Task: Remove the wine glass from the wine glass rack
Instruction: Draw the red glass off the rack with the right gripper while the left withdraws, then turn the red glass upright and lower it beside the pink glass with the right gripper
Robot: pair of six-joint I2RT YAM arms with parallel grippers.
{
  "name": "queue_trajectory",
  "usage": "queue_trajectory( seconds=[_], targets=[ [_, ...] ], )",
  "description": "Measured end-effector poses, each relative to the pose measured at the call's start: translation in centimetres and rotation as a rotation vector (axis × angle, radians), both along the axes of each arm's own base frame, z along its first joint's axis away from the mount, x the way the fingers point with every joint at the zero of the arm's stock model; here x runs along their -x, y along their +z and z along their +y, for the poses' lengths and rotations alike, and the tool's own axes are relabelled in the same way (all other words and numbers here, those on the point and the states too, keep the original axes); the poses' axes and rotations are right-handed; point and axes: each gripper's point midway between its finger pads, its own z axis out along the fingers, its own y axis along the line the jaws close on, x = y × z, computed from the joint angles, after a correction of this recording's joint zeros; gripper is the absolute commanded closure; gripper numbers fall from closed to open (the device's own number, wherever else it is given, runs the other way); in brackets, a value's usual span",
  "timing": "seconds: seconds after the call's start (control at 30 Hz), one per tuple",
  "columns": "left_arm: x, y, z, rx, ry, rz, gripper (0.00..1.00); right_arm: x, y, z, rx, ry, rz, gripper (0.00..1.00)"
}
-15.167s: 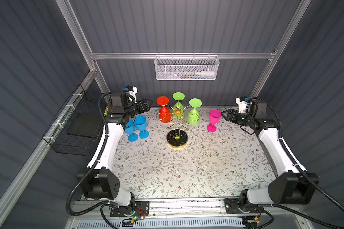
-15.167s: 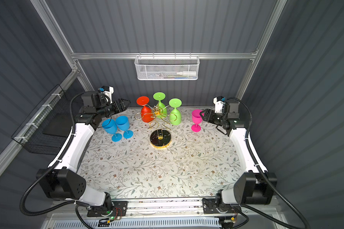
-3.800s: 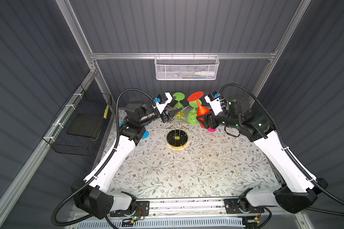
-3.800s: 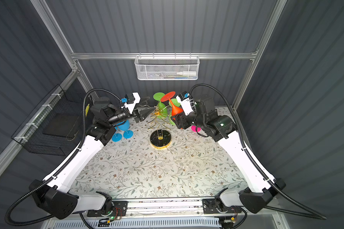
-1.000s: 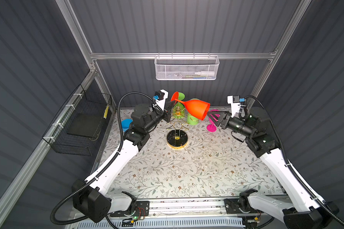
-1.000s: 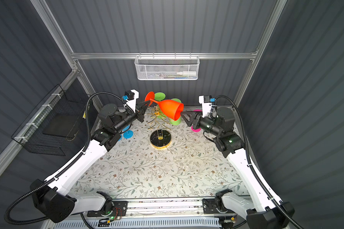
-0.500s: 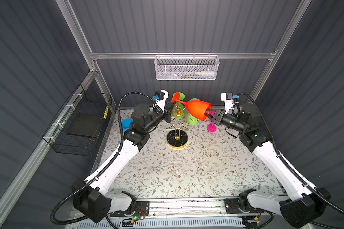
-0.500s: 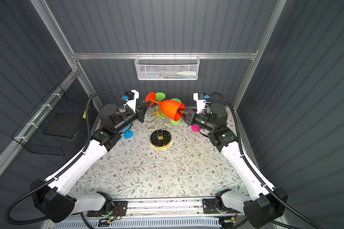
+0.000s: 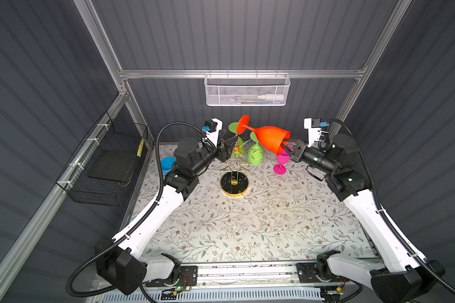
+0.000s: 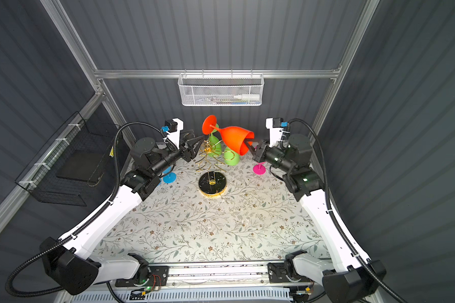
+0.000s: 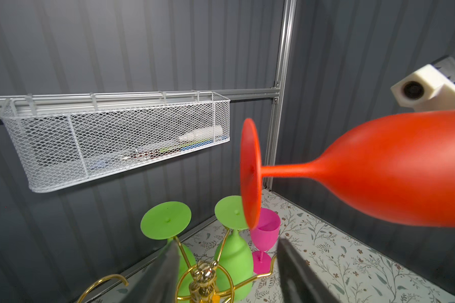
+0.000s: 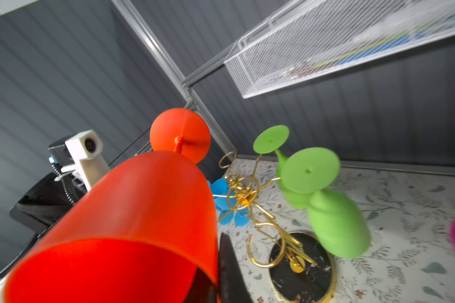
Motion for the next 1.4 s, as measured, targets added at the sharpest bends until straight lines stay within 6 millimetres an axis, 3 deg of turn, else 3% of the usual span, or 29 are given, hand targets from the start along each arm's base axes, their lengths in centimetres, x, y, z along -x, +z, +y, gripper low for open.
queue_trajectory(
  seconds=[0.17, 0.27, 0.57, 0.8, 0.93, 1.13, 1.4],
  targets=[
    [0.2, 0.9, 1.6, 0.011, 0.076, -0.017, 0.2, 1.5, 2.6, -4.8, 0.061, -0.161, -0.05, 1.0],
    [0.4, 1.6, 2.9, 0.019, 0.14, -0.033, 0.17, 2.4, 2.2, -7.1, 0.13, -0.258, -0.034, 1.0],
    [0.9, 0.0, 6.6, -0.01, 0.315, -0.033, 0.1, 4.5, -5.9, -13.3, 0.452, -0.492, 0.263, 1.0],
    [1.6, -1.7, 8.8, -0.029, 0.409, -0.018, 0.08, 5.7, -9.8, -16.0, 0.653, -0.558, 0.438, 1.0],
    [2.1, -2.4, 9.7, -0.043, 0.437, -0.01, 0.07, 4.3, -12.8, -17.0, 0.753, -0.562, 0.554, 1.0],
    [2.7, -2.2, 11.0, -0.058, 0.493, -0.03, 0.07, 0.0, -18.3, -17.9, 0.883, -0.533, 0.731, 1.0],
    [2.9, -3.4, 12.1, -0.115, 0.545, -0.023, 0.06, -7.3, -19.9, -19.3, 0.962, -0.549, 0.787, 1.0]
  ],
)
